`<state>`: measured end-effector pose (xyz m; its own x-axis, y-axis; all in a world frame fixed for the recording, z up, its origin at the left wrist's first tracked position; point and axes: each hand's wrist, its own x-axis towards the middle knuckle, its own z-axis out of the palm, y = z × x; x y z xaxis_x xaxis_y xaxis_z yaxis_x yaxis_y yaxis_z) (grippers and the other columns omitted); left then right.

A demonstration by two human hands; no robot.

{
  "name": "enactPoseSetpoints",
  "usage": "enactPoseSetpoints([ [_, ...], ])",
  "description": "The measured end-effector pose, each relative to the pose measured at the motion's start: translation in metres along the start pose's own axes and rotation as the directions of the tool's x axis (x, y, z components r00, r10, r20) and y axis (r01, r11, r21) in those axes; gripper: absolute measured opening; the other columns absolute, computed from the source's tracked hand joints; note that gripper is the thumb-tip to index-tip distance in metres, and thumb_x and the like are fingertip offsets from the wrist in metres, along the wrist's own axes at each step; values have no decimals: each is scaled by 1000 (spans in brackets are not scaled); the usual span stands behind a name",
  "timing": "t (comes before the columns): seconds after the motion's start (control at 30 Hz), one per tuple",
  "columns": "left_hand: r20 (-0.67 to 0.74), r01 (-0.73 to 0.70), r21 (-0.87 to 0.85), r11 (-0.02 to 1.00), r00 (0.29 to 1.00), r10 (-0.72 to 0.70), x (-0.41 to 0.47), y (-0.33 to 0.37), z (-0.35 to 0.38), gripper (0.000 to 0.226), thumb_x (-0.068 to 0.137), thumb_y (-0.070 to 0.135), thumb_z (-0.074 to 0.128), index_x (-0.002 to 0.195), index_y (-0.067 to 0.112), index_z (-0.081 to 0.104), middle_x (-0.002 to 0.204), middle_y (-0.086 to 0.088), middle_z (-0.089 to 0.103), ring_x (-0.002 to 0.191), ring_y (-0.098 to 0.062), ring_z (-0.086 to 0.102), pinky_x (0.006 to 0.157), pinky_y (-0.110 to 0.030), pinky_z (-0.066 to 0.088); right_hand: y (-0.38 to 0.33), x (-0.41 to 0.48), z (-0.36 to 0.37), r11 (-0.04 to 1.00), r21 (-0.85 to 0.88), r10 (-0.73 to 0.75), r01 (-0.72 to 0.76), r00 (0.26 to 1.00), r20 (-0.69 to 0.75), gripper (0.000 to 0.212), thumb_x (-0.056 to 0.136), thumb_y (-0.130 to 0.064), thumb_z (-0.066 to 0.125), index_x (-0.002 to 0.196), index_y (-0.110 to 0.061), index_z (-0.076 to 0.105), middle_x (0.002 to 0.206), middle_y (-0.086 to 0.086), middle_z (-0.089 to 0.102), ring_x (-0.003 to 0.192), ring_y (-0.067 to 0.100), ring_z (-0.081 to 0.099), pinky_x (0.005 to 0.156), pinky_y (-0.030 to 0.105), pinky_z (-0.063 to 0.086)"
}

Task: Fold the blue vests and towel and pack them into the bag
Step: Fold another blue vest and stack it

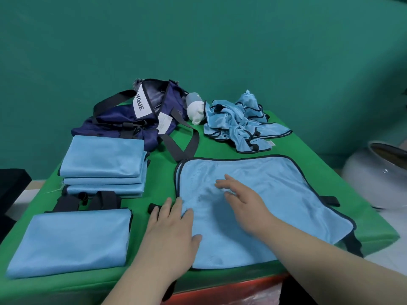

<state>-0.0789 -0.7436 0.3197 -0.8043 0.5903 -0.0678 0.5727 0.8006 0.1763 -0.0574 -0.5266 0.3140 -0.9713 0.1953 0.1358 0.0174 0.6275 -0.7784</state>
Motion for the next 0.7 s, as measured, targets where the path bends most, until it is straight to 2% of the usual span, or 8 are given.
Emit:
enactPoseSetpoints([
  [0.1, -26, -68, -3, 998, 997, 68, -3, 20, -1, 57, 101, 53, 30, 153, 29, 27, 167, -3, 4, 153, -25, -2, 124, -45, 4, 8, -25, -33, 991, -136, -8, 11, 1000, 24, 31, 103, -15, 48, 124, -33, 62, 129, -35, 48, 127, -32, 17, 101, -3, 18],
  [0.2, -43, -171, -5, 985, 984, 171, -4, 53, -5, 61, 95, 54, 23, 147, 27, 42, 164, -5, 21, 153, -27, 11, 123, -45, 11, 21, -53, -67, 974, -226, 16, -24, 999, -38, 32, 100, -16, 53, 124, -36, 61, 130, -35, 47, 135, -22, 20, 109, 14, 26],
  [0.23, -26, -213, -5, 977, 977, 213, -3, 65, -4, 58, 98, 52, 23, 148, 27, 39, 165, -4, 18, 153, -25, 8, 124, -44, 8, 26, -63, -79, 968, -247, 24, -38, 998, -59, 33, 98, -16, 55, 124, -36, 61, 131, -33, 47, 139, -16, 22, 111, 19, 27],
  [0.3, 12, -277, -6, 961, 961, 277, 2, 90, -2, 51, 103, 48, 28, 151, 28, 33, 165, 0, 12, 153, -22, 2, 124, -41, 5, 38, -85, -104, 954, -294, 35, -62, 995, -98, 35, 96, -17, 58, 126, -35, 60, 133, -31, 47, 142, -10, 23, 113, 22, 26],
  [0.37, 9, -331, -6, 944, 943, 331, 9, 116, -1, 49, 104, 46, 32, 149, 28, 35, 164, 1, 14, 152, -20, 5, 123, -39, 8, 48, -106, -129, 934, -348, 32, -76, 991, -131, 39, 91, -20, 60, 128, -32, 59, 133, -30, 46, 139, -9, 25, 114, 21, 24],
  [0.47, 18, -395, -13, 919, 919, 395, 25, 152, 6, 49, 104, 45, 34, 149, 27, 37, 163, 0, 18, 151, -21, 9, 122, -37, 14, 68, -133, -164, 910, -402, 23, -105, 979, -203, 55, 78, -24, 61, 132, -22, 59, 131, -20, 48, 131, -1, 35, 116, 31, 30],
  [0.6, 23, -453, -24, 891, 891, 454, 54, 202, 15, 48, 104, 43, 35, 148, 25, 37, 164, -2, 17, 151, -21, 9, 121, -38, 16, 95, -153, -191, 861, -449, 149, -240, 962, -228, 72, 81, -32, 70, 146, -22, 42, 138, -10, 45, 134, 11, 35, 115, 28, 26],
  [0.7, 7, -483, -24, 875, 875, 484, 78, 239, 23, 47, 104, 41, 36, 147, 23, 39, 162, -2, 20, 150, -21, 12, 119, -38, 19, 112, -152, -198, 844, -462, 202, -273, 959, -198, 77, 82, -39, 69, 150, -25, 35, 137, -9, 47, 133, 12, 38, 114, 31, 30],
])
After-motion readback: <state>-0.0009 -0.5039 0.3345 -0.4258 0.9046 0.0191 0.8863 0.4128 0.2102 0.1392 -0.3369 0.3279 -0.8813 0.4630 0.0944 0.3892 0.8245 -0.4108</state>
